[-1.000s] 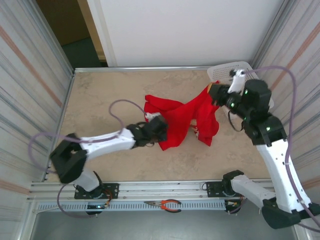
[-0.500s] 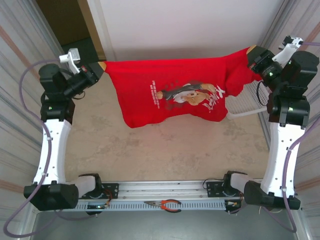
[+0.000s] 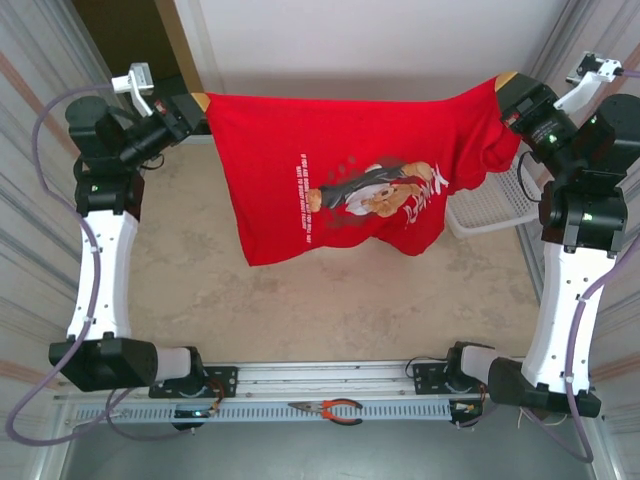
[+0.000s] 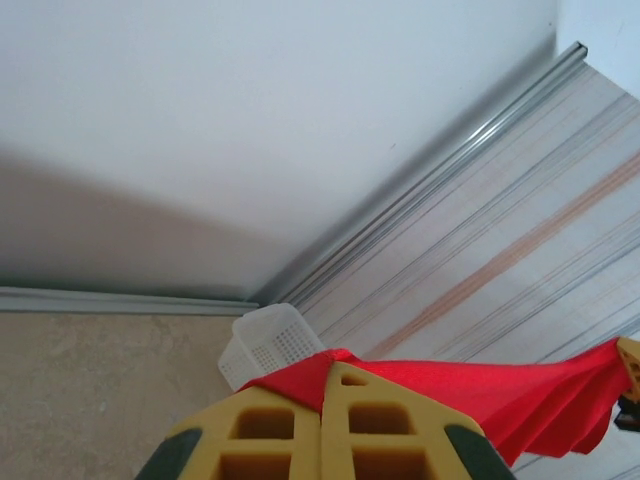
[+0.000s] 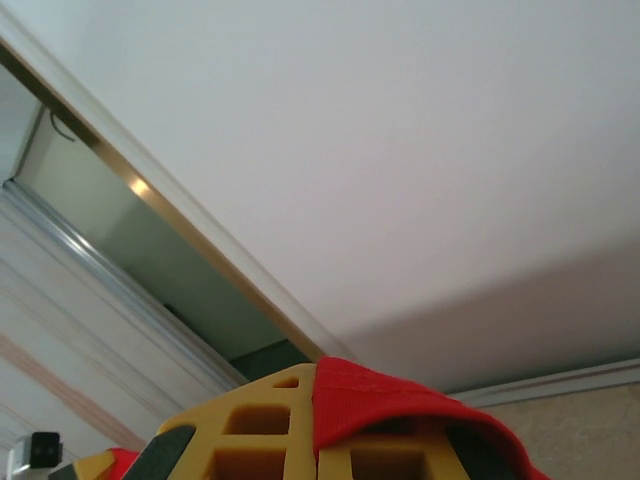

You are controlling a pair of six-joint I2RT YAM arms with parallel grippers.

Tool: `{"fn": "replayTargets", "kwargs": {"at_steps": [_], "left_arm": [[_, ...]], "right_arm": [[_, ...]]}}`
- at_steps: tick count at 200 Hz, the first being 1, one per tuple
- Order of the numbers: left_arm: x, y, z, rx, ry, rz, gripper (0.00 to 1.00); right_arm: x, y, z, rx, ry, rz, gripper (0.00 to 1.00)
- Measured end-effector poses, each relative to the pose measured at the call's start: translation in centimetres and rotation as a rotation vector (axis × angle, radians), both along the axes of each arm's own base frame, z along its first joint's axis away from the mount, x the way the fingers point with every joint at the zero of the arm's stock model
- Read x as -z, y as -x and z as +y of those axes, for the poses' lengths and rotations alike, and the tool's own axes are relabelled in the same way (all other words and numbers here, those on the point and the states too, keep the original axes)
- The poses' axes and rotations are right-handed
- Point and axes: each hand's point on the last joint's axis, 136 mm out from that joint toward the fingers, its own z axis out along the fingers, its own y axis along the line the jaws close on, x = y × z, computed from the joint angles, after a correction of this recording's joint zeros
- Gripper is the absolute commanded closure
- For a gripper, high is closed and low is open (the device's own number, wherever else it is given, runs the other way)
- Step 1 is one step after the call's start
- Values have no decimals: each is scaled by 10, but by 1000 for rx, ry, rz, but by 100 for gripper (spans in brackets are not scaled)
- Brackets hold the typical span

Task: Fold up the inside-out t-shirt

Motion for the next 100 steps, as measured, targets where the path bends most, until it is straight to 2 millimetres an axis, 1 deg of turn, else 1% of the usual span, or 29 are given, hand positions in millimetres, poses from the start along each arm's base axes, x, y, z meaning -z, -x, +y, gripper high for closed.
{"fn": "replayTargets", "kwargs": {"at_steps": [18, 32, 46, 55, 64, 78, 88, 93, 100], "left_arm": [[1, -3, 1, -2, 49, 19, 100], [-8, -1, 2, -6, 98, 20, 100], [-23, 8, 4, -21, 137, 7, 100], [-38, 18, 6, -35, 152, -19, 100], [-61, 31, 8, -51, 158, -62, 100], [-103, 56, 12, -89, 151, -157, 100], [-134, 76, 16, -124, 137, -240, 100], [-145, 85, 18, -140, 132, -275, 100], [-154, 88, 22, -163, 128, -300, 100]], "right_arm": [[0, 2, 6, -34, 0, -2, 100], [-4, 6, 9, -56, -6, -14, 100], [-17, 15, 12, -67, -8, -43, 100], [-32, 26, 15, -74, -5, -85, 100], [-49, 39, 17, -77, -2, -134, 100], [-79, 66, 21, -78, 13, -229, 100], [-96, 81, 24, -80, 24, -285, 100], [-104, 88, 25, -81, 29, -309, 100], [-113, 96, 27, -84, 37, -341, 100]]}}
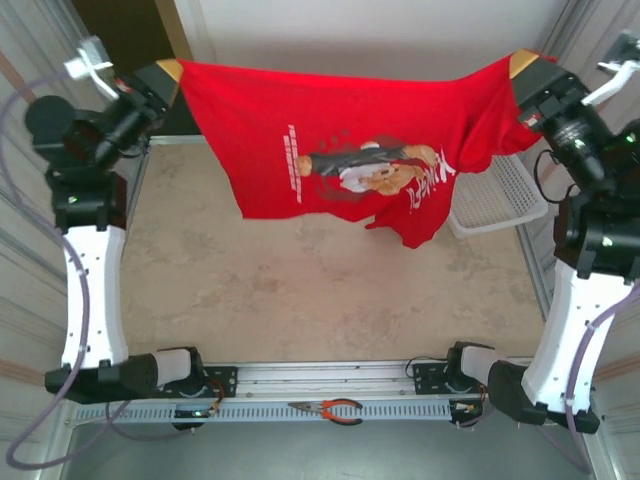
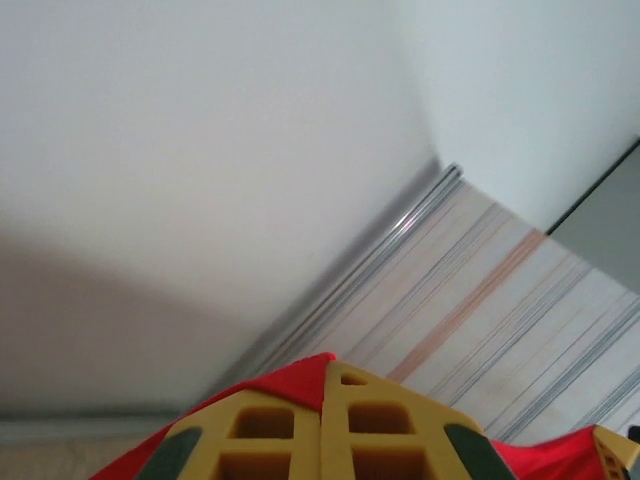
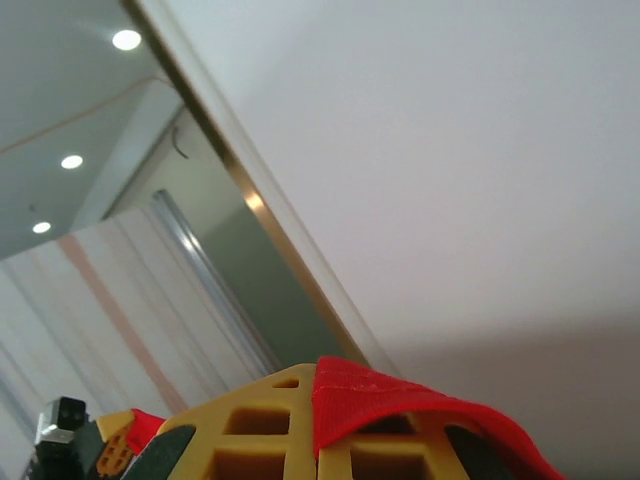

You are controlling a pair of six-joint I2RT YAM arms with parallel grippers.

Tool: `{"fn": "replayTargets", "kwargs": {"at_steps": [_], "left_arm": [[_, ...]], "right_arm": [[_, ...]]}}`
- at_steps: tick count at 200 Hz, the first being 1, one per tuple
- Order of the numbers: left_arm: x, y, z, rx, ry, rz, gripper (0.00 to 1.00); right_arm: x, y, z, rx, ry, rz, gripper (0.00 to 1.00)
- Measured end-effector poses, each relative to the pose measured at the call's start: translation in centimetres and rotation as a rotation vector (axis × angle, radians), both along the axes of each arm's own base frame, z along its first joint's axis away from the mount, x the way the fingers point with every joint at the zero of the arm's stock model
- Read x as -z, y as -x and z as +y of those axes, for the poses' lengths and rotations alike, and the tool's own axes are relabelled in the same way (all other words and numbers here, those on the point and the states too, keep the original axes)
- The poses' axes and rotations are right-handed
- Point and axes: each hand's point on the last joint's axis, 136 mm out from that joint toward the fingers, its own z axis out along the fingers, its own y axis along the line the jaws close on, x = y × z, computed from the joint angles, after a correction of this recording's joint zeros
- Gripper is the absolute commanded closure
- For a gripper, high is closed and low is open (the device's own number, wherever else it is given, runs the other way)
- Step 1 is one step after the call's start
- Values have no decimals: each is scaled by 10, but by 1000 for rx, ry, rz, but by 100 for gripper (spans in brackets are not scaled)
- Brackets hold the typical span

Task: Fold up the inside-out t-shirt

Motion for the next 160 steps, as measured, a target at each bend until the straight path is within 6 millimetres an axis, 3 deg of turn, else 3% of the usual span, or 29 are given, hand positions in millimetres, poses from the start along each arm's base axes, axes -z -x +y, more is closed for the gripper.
{"fn": "replayTargets", "kwargs": {"at_steps": [13, 25, 39, 47, 64, 78, 90, 99, 113, 127, 146, 160], "left_arm": [[-13, 7, 6, -34, -1, -38, 100], [-16, -6, 12, -53, 3, -36, 100], [-5, -50, 18, -53, 9, 14, 100], [10, -88, 22, -48, 14, 64, 100], [67, -178, 30, -26, 45, 218, 100], [142, -258, 38, -15, 83, 393, 100], [206, -310, 43, -10, 113, 541, 100], [240, -336, 46, -9, 134, 608, 100], [268, -358, 49, -5, 175, 670, 100], [266, -360, 48, 9, 221, 685, 100], [220, -341, 45, 32, 239, 610, 100], [172, -312, 42, 45, 229, 528, 100]], "right_arm": [[-8, 0, 2, -9, 7, -25, 100], [-5, -20, 3, -30, 9, -1, 100], [15, -69, 5, -64, 4, 83, 100], [36, -113, 7, -86, -1, 162, 100], [93, -205, 16, -116, -4, 340, 100], [155, -282, 23, -123, -3, 498, 100], [203, -330, 28, -135, -13, 601, 100], [234, -353, 29, -146, -36, 669, 100], [260, -368, 23, -160, -109, 752, 100], [251, -369, 12, -164, -170, 749, 100], [203, -351, 1, -174, -212, 646, 100], [161, -326, -3, -179, -217, 559, 100]]}}
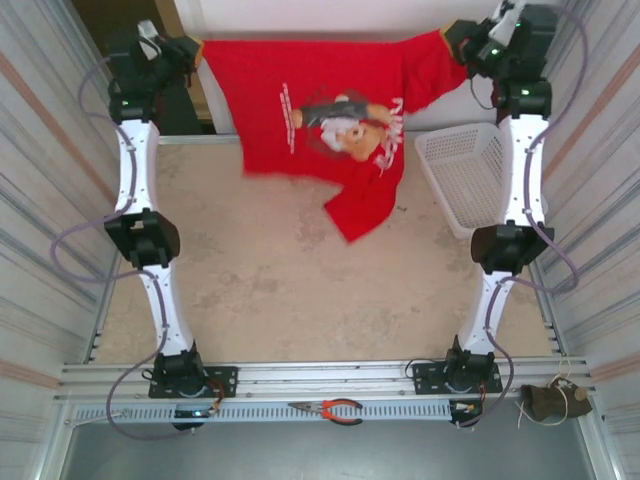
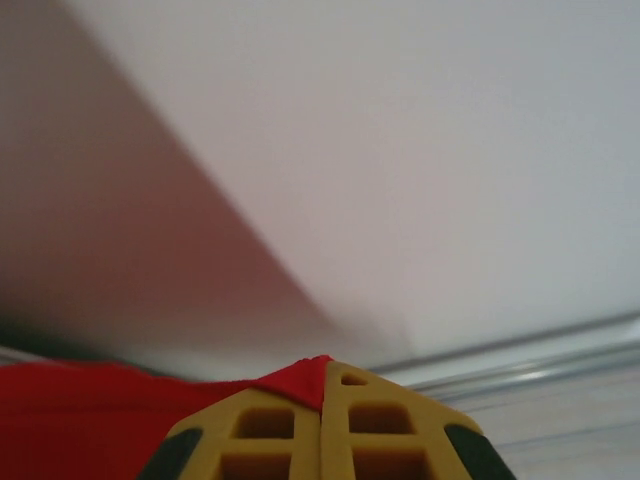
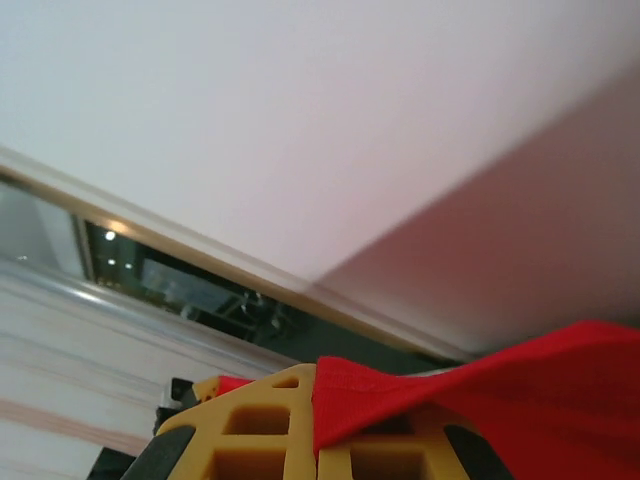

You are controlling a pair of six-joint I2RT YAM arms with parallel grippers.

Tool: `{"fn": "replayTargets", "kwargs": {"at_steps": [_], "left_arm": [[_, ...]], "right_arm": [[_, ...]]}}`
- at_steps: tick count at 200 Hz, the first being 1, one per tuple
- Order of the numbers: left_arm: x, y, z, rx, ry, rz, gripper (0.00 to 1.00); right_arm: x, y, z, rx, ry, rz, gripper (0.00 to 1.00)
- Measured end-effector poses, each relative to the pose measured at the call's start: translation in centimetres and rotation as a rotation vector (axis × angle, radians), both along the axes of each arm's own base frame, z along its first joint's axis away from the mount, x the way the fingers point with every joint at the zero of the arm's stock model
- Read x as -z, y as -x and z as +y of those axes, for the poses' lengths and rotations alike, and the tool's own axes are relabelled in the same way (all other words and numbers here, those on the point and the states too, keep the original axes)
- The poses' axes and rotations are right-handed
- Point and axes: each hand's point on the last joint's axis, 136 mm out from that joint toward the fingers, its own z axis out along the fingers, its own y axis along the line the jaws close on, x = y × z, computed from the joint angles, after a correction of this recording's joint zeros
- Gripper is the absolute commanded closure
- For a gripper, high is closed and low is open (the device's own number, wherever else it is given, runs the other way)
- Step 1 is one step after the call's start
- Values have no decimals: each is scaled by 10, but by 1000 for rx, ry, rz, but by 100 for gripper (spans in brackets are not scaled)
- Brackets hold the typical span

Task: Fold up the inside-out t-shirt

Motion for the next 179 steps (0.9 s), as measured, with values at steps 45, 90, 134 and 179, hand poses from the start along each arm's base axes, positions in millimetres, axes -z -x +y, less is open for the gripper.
{"fn": "replayTargets", "kwargs": {"at_steps": [45, 90, 134, 179], "left_arm": [[-114, 108, -5, 12, -78, -265, 100], [27, 137, -8, 29, -152, -58, 100], [313, 206, -17, 107, -153, 505, 100], [371, 284, -32, 180, -209, 606, 100]], "right_arm": [[-80, 131, 22, -7, 77, -209, 100], [72, 212, 78, -92, 186, -37, 100], [382, 301, 103, -186, 456, 523, 100], [429, 370, 84, -153, 509, 541, 100]]}}
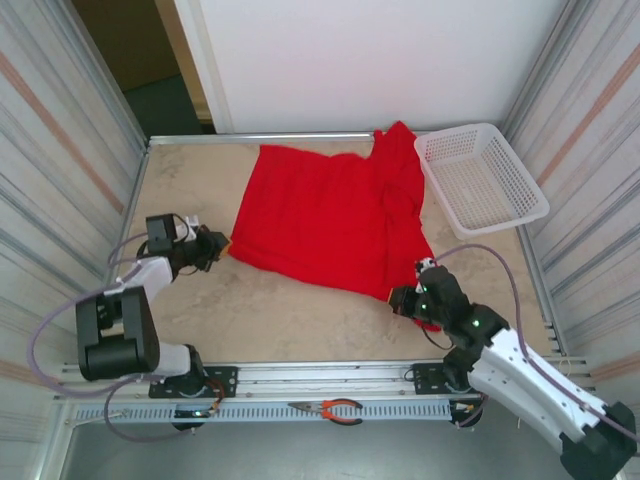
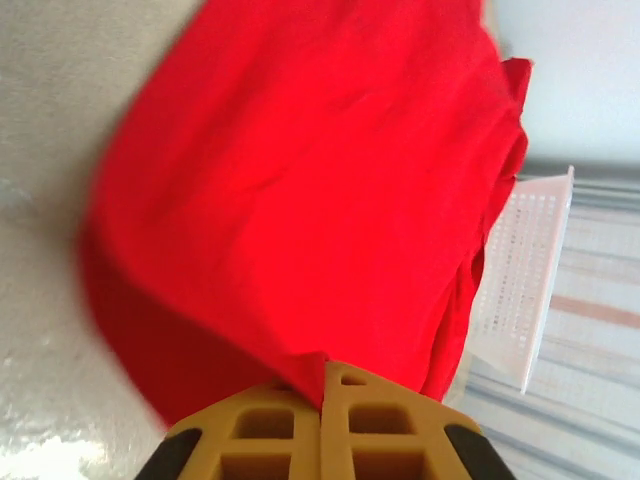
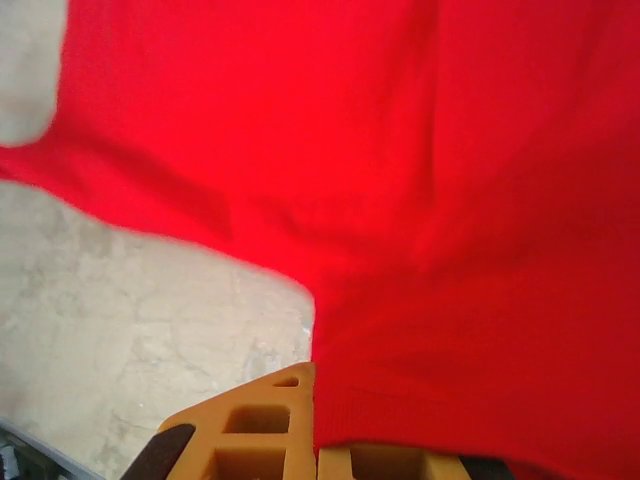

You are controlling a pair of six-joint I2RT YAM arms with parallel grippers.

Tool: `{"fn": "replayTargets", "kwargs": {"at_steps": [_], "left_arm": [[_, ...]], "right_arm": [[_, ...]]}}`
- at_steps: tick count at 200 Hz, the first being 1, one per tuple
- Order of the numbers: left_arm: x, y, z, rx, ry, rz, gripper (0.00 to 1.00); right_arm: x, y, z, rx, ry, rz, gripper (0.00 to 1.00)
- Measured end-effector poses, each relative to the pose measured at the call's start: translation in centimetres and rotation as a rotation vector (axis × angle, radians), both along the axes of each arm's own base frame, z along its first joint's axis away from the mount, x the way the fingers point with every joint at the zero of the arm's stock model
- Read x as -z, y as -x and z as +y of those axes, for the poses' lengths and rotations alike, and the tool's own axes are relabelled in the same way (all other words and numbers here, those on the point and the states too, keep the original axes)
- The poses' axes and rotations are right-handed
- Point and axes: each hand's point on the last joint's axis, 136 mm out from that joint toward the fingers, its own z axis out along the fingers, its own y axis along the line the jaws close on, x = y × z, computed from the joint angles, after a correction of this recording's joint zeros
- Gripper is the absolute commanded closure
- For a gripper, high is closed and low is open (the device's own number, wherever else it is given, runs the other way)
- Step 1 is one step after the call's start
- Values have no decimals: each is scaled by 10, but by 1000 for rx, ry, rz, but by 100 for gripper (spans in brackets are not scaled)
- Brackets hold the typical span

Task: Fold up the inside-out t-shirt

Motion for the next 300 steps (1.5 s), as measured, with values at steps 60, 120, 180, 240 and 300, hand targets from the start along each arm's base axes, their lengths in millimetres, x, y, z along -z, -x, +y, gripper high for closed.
{"fn": "replayTargets", "kwargs": {"at_steps": [60, 120, 180, 240, 300], "left_arm": [[-28, 19, 0, 48, -102, -124, 100], [-24, 44, 1, 20, -132, -115, 100], [-6, 58, 5, -14, -145, -55, 100], [-10, 67, 17, -91, -191, -49, 49], [-55, 43, 32, -185, -213, -151, 35]], "right_arm": [[-10, 8, -24, 115, -28, -40, 89], [5, 11, -24, 115, 23, 30, 100], [-4, 0, -8, 74, 34, 38, 75], [-80, -20, -26, 114, 111, -118, 48], [-101, -65, -73, 304, 173, -116, 46]]}}
